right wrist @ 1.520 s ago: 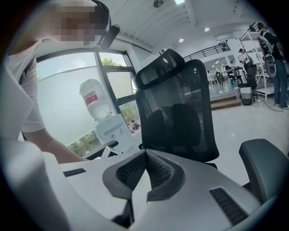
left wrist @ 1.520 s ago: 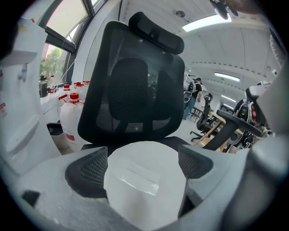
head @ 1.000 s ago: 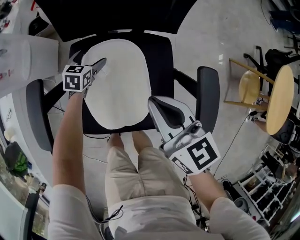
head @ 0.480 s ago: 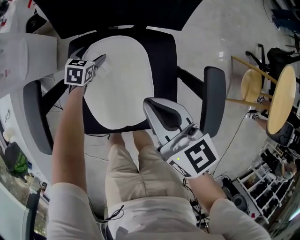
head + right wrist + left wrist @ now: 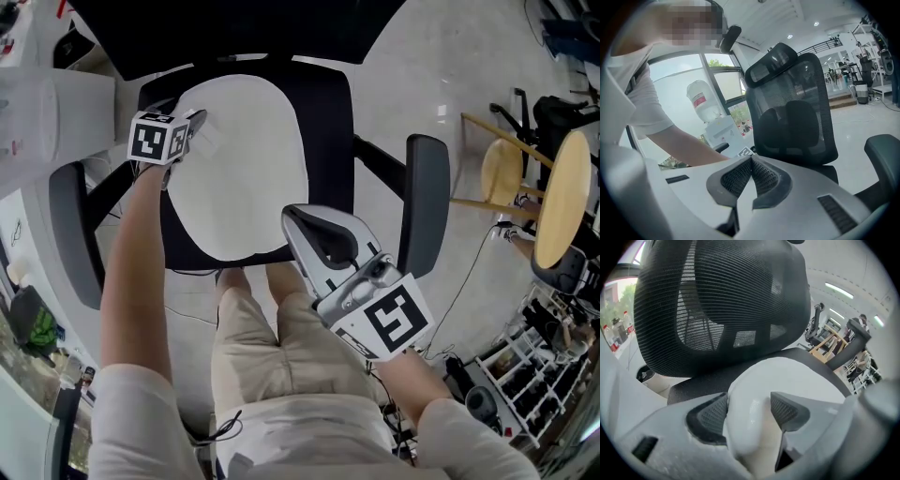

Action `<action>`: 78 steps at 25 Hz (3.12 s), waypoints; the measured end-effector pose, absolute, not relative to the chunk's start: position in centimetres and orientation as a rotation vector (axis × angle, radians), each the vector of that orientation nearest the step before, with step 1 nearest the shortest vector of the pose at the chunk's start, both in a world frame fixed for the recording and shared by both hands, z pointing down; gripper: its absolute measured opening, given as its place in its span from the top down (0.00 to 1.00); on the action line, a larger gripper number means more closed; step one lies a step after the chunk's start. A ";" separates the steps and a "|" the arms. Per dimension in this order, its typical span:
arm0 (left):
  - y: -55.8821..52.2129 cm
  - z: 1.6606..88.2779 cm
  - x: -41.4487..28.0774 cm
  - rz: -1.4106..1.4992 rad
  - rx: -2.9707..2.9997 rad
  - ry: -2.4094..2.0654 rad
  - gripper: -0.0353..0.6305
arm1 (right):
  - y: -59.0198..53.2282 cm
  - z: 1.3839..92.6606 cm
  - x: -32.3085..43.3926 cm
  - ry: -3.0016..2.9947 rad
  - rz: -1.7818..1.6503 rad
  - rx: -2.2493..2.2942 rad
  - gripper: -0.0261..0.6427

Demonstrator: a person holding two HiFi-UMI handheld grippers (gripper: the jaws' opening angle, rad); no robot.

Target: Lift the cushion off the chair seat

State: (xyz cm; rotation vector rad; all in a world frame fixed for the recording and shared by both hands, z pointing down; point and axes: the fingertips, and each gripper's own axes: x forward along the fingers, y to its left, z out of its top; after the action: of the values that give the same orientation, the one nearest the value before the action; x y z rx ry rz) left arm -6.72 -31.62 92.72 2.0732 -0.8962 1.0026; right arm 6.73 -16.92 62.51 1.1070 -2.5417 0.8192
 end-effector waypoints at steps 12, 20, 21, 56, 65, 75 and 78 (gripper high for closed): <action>-29.9 91.6 -6.1 1.004 2.129 -0.911 0.75 | -15.6 62.6 6.8 -2.533 0.815 1.122 0.96; -29.2 88.1 -6.3 0.920 2.168 -0.947 0.82 | -14.7 60.5 6.6 -2.556 0.783 1.135 0.96; -29.1 87.5 -6.4 0.904 2.176 -0.961 0.82 | -14.5 60.2 6.6 -2.559 0.779 1.136 0.96; -22.5 60.5 -6.6 0.510 2.456 -1.154 0.86 | -11.1 42.0 8.3 -2.644 0.547 1.299 0.96; -23.2 51.5 -10.5 0.380 2.479 -1.337 0.86 | -13.6 37.8 7.3 -2.696 0.423 1.320 0.96; -24.3 39.0 -14.8 0.090 2.573 -1.521 0.86 | -16.6 31.2 5.7 -2.798 0.255 1.362 0.96; -23.5 35.4 -16.6 -0.015 2.575 -1.593 0.86 | -17.4 28.9 6.7 -2.820 0.194 1.412 0.96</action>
State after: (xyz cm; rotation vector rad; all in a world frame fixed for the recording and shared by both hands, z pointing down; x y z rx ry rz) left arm -16.64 -23.50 35.40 2.5748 -1.5927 -0.0150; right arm 6.72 -17.36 28.88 1.4124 -2.8198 0.1941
